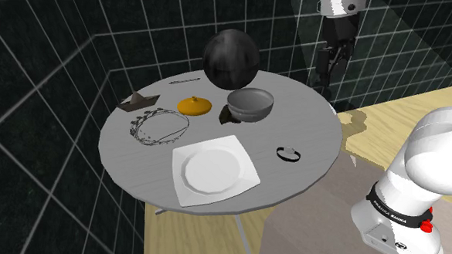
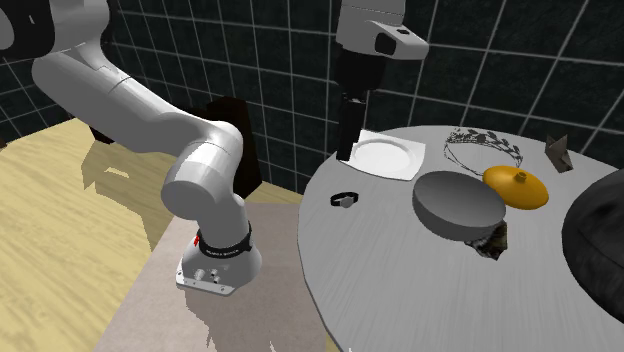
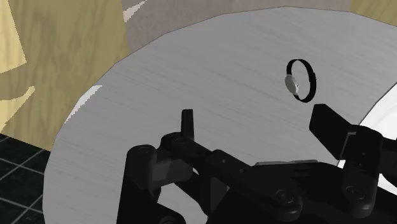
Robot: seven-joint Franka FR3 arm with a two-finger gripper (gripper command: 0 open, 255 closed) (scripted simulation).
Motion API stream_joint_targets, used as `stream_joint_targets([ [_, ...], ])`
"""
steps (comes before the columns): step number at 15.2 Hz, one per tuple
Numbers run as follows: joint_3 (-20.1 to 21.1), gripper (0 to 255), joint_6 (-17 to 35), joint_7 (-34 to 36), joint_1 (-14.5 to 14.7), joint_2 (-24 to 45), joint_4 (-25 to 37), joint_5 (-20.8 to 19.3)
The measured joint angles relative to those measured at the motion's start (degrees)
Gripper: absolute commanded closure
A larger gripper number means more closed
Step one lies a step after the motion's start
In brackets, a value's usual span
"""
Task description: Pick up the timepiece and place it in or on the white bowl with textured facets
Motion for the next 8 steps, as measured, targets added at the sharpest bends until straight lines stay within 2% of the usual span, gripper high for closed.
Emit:
stream_joint_targets([
  [2,0.2,0,0.9,-0.1,0.4,-0.3,-1.0,0.2],
  [8,2.6,0,13.0,-1.8,4.6,-1.9,-11.4,1.7],
])
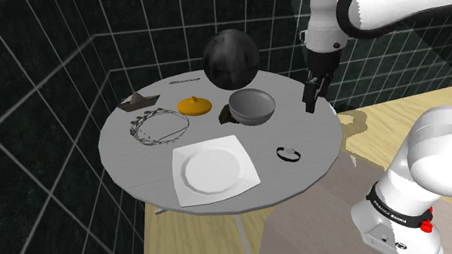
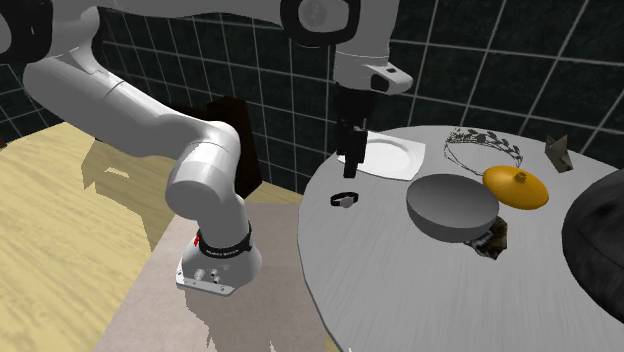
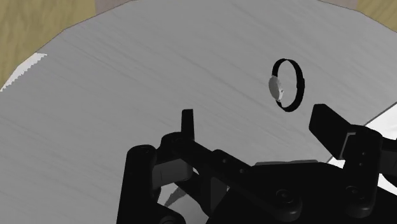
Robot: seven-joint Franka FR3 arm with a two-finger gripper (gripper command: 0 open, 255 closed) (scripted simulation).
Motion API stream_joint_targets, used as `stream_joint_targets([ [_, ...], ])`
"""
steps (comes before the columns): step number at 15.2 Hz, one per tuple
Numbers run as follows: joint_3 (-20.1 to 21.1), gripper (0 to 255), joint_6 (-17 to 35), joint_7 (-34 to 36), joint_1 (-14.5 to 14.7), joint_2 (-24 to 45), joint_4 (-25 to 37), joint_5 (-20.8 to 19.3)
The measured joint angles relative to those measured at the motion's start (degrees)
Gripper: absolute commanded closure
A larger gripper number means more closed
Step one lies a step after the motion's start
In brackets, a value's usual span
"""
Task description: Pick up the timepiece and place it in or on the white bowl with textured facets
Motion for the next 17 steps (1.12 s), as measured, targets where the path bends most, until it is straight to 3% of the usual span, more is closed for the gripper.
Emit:
stream_joint_targets([
  [9,5.0,0,20.2,-1.6,7.8,1.6,-13.4,2.9],
  [17,5.4,0,29.3,-1.6,7.6,6.1,-17.6,2.6],
])
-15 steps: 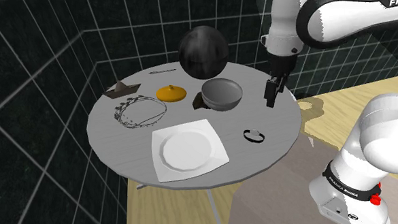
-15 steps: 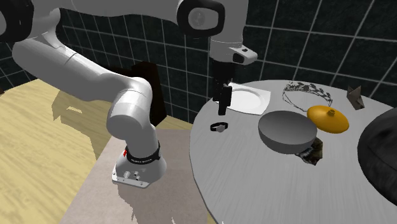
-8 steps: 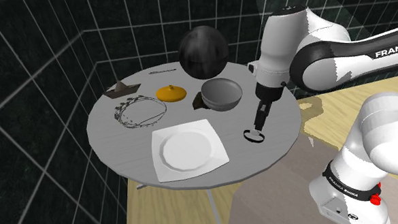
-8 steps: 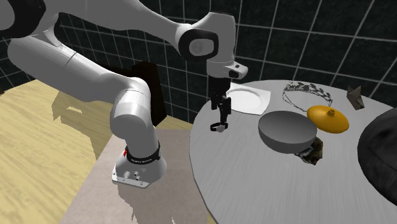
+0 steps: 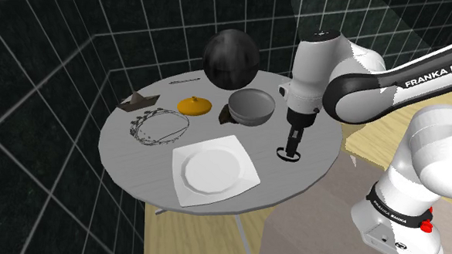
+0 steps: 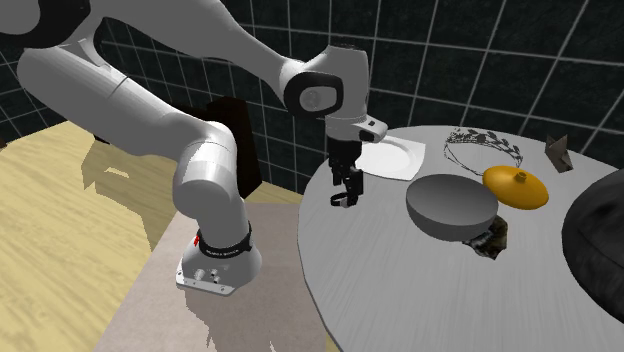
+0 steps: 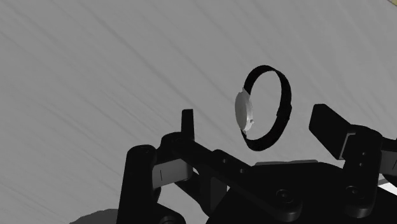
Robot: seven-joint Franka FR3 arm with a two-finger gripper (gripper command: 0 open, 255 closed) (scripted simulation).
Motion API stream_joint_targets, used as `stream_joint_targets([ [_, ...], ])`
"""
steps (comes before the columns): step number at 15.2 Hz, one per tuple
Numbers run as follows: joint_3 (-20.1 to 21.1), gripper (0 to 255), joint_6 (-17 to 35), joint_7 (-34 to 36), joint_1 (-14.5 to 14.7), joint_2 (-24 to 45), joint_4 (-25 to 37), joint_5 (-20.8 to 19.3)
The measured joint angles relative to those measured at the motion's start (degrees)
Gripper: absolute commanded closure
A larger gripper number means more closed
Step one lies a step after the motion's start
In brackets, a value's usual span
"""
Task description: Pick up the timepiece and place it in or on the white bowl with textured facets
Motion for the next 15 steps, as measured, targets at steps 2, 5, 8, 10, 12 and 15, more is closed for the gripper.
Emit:
stream_joint_targets([
  [2,0.1,0,0.6,0.2,0.0,0.5,-0.1,0.0],
  [5,0.2,0,0.8,0.2,0.1,0.5,-0.2,0.1],
  [8,0.2,255,0.8,0.2,0.1,0.5,-0.2,0.1],
  [10,0.2,255,0.8,0.2,0.1,0.5,-0.2,0.1],
  [12,0.2,255,0.8,0.2,0.1,0.5,-0.2,0.1],
  [15,0.2,255,0.8,0.2,0.1,0.5,-0.2,0.1],
])
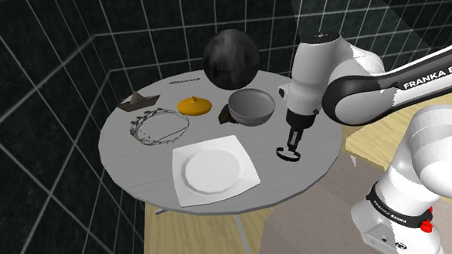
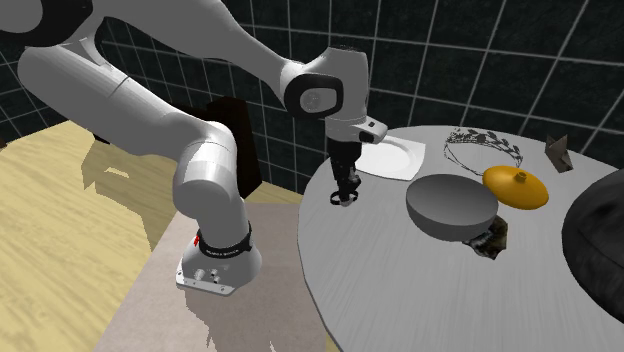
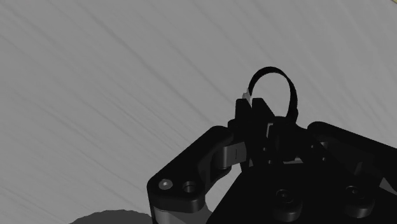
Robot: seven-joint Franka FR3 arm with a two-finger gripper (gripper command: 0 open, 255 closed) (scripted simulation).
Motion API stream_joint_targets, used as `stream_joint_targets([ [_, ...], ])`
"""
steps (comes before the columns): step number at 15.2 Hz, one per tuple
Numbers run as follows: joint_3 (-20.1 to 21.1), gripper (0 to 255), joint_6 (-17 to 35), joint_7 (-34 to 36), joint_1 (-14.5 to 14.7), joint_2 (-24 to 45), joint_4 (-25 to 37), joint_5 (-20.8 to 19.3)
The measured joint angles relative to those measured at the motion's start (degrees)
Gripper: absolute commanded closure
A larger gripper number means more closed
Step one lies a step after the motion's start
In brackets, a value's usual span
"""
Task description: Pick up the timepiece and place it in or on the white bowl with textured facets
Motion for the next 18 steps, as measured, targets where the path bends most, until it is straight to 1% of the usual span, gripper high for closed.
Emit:
stream_joint_targets([
  [2,0.0,255,0.0,0.0,0.0,0.0,0.0,0.0],
  [5,-0.2,255,-2.1,-0.2,0.0,-1.0,1.0,0.0],
  [10,-0.6,255,-7.3,-0.7,0.1,-3.9,3.5,0.0],
  [18,-1.2,255,-14.8,-1.5,0.1,-6.2,8.6,-0.2],
])
